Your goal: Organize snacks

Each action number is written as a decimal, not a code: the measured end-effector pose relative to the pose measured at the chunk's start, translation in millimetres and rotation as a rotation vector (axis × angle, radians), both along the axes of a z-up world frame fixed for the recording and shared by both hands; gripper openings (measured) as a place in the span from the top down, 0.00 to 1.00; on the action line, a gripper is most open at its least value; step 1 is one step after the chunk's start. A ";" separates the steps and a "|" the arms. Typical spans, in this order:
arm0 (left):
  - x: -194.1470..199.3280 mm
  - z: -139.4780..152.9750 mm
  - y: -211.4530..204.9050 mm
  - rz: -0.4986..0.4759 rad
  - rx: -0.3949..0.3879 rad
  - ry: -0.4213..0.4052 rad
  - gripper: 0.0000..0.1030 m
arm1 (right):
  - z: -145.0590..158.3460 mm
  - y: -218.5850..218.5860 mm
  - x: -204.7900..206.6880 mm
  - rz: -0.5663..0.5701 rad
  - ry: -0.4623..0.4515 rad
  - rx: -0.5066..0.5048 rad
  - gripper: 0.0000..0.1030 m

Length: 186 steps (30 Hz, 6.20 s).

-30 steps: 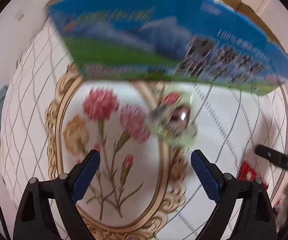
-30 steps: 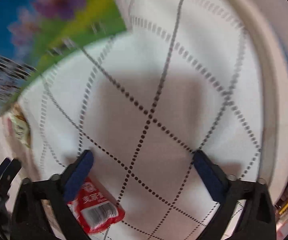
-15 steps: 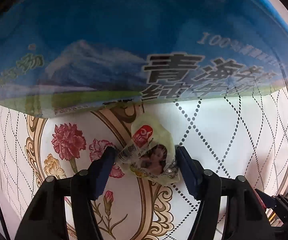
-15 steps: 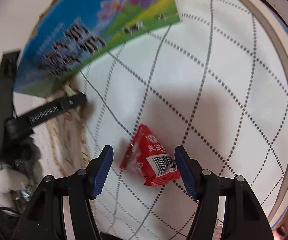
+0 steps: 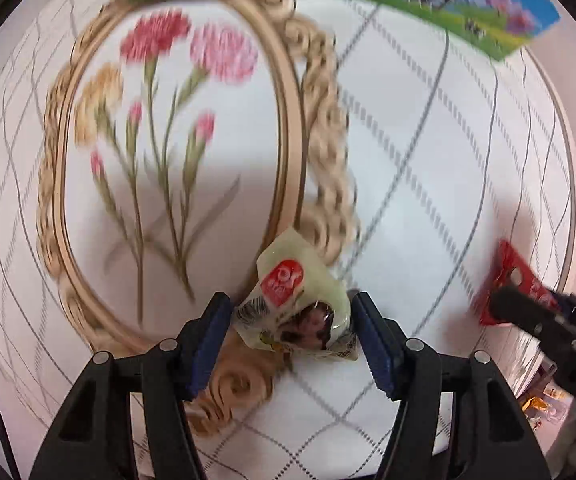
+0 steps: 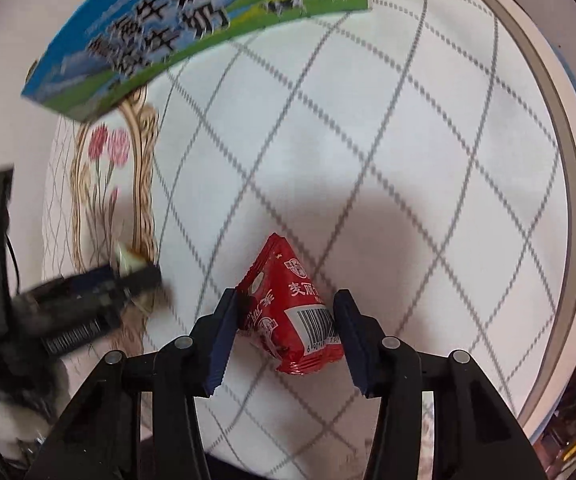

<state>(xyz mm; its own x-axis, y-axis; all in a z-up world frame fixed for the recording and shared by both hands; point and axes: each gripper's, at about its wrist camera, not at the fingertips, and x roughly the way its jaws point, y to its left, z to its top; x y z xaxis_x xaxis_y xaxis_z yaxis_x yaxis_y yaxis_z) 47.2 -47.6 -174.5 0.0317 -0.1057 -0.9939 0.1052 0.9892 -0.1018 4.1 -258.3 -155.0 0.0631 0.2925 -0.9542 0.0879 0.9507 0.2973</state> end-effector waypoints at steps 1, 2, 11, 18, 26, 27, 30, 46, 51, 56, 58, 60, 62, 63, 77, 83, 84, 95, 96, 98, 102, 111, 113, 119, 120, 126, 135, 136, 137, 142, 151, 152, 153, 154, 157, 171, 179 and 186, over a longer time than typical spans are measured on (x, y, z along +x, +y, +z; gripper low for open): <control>-4.0 -2.0 -0.8 0.002 0.004 -0.002 0.41 | -1.2 1.2 -5.0 0.010 0.007 -0.004 0.50; -6.4 -3.5 -1.3 0.004 0.005 -0.006 0.41 | -1.7 2.1 -5.2 0.013 0.010 -0.009 0.50; -12.2 0.3 -5.7 0.029 -0.014 0.006 0.39 | -10.3 1.0 -8.6 0.011 0.027 -0.031 0.50; -2.4 -15.7 1.3 0.025 -0.010 0.015 0.39 | -13.8 5.7 -4.6 0.005 0.036 -0.045 0.49; -0.9 -7.7 0.6 0.022 -0.009 0.016 0.39 | -19.5 12.6 0.4 0.002 0.044 -0.059 0.48; -1.0 -7.7 0.1 0.023 -0.008 0.014 0.40 | -20.6 14.1 1.1 0.004 0.045 -0.062 0.48; -3.7 -3.5 -1.1 0.017 -0.002 0.001 0.41 | -20.7 17.9 2.1 0.021 0.035 -0.077 0.50; 46.1 113.6 -13.9 -0.020 -0.205 -0.150 0.57 | 74.9 22.3 36.6 0.042 -0.153 0.034 0.54; 93.7 168.9 -16.9 -0.036 -0.217 -0.268 0.59 | 137.0 11.0 91.7 0.025 -0.296 0.039 0.54; 135.5 201.0 -8.7 -0.052 -0.238 -0.323 0.56 | 169.5 5.1 146.2 0.003 -0.370 0.019 0.54; 133.3 183.1 0.7 -0.057 -0.265 -0.243 0.32 | 174.1 5.3 155.6 0.008 -0.381 0.026 0.54; 117.0 149.9 6.1 -0.040 -0.267 -0.163 0.31 | 173.0 6.7 153.3 0.020 -0.388 0.020 0.54; 102.2 107.6 11.2 -0.014 -0.252 -0.064 0.31 | 162.5 8.6 145.0 0.026 -0.368 0.025 0.54; 94.2 81.6 15.3 0.013 -0.246 -0.002 0.31 | 155.1 9.9 140.8 0.027 -0.351 0.031 0.54; 63.8 -13.2 10.0 0.111 -0.170 0.039 0.53 | 62.9 -0.2 74.9 -0.033 -0.145 0.056 0.54; 54.2 23.1 17.6 0.121 -0.223 -0.001 0.53 | 77.0 -0.6 65.9 -0.028 -0.173 0.066 0.54; 52.9 37.3 17.4 0.115 -0.241 -0.018 0.53 | 82.6 -1.0 66.3 -0.028 -0.183 0.072 0.54; 128.4 201.6 -10.2 -0.021 -0.255 -0.307 0.53 | 174.8 -0.1 143.9 0.008 -0.382 0.076 0.54; 141.8 201.8 -12.9 -0.023 -0.226 -0.315 0.53 | 173.9 1.9 155.6 0.007 -0.381 0.065 0.54; 170.4 191.1 -13.9 -0.019 -0.176 -0.295 0.53 | 166.4 4.5 180.0 0.017 -0.354 0.041 0.54; 209.4 158.3 -12.8 -0.002 -0.097 -0.217 0.53 | 142.6 6.5 218.9 0.012 -0.287 -0.013 0.54; 227.0 105.4 -14.1 0.022 -0.004 -0.087 0.15 | 104.1 3.3 250.0 0.028 -0.158 -0.090 0.07; 226.5 104.2 -13.1 0.029 -0.013 -0.101 0.08 | 107.2 2.3 248.8 0.032 -0.173 -0.158 0.06; 221.5 106.9 -10.4 0.047 -0.016 -0.134 0.07 | 106.9 -5.0 245.5 0.030 -0.178 -0.237 0.04; 220.3 107.9 -10.8 0.046 -0.014 -0.143 0.07 | 106.8 -6.2 244.9 0.028 -0.176 -0.243 0.04; 214.3 111.2 -10.7 0.044 -0.016 -0.160 0.07 | 105.0 -6.2 238.9 0.025 -0.177 -0.243 0.03; 179.8 151.0 -6.9 0.056 0.007 -0.308 0.07 | 133.8 -4.8 211.1 0.020 -0.266 -0.248 0.03; 173.1 157.9 -5.2 0.062 0.007 -0.332 0.07 | 140.6 -4.3 205.2 0.020 -0.285 -0.251 0.03; 167.1 164.1 -3.8 0.068 0.006 -0.354 0.07 | 146.7 -4.6 200.8 0.018 -0.300 -0.250 0.03; 126.9 195.8 3.2 0.097 -0.006 -0.463 0.07 | 179.2 -4.0 169.8 0.013 -0.392 -0.250 0.03; 49.5 235.4 10.9 0.113 -0.004 -0.602 0.07 | 234.1 5.8 87.7 0.022 -0.567 -0.275 0.00; 40.2 239.8 11.7 0.112 -0.004 -0.618 0.07 | 238.6 6.8 77.3 0.021 -0.583 -0.278 0.00; 32.8 243.3 12.5 0.114 -0.004 -0.631 0.07 | 243.6 7.8 68.9 0.023 -0.598 -0.282 0.00; 25.2 246.6 12.8 0.111 -0.008 -0.642 0.07 | 249.0 9.0 60.3 0.023 -0.612 -0.285 0.00; 3.6 255.6 13.2 0.104 0.000 -0.674 0.07 | 267.5 8.9 32.4 0.018 -0.659 -0.292 0.00; -66.5 299.9 24.8 0.125 -0.002 -0.793 0.00 | 332.0 7.4 -52.8 -0.013 -0.803 -0.296 0.00; -61.8 294.7 19.9 0.131 0.026 -0.807 0.00 | 327.4 9.3 -53.6 -0.003 -0.796 -0.273 0.00; -34.0 282.3 17.0 0.150 0.056 -0.815 0.00 | 308.3 0.2 -24.3 -0.026 -0.780 -0.260 0.00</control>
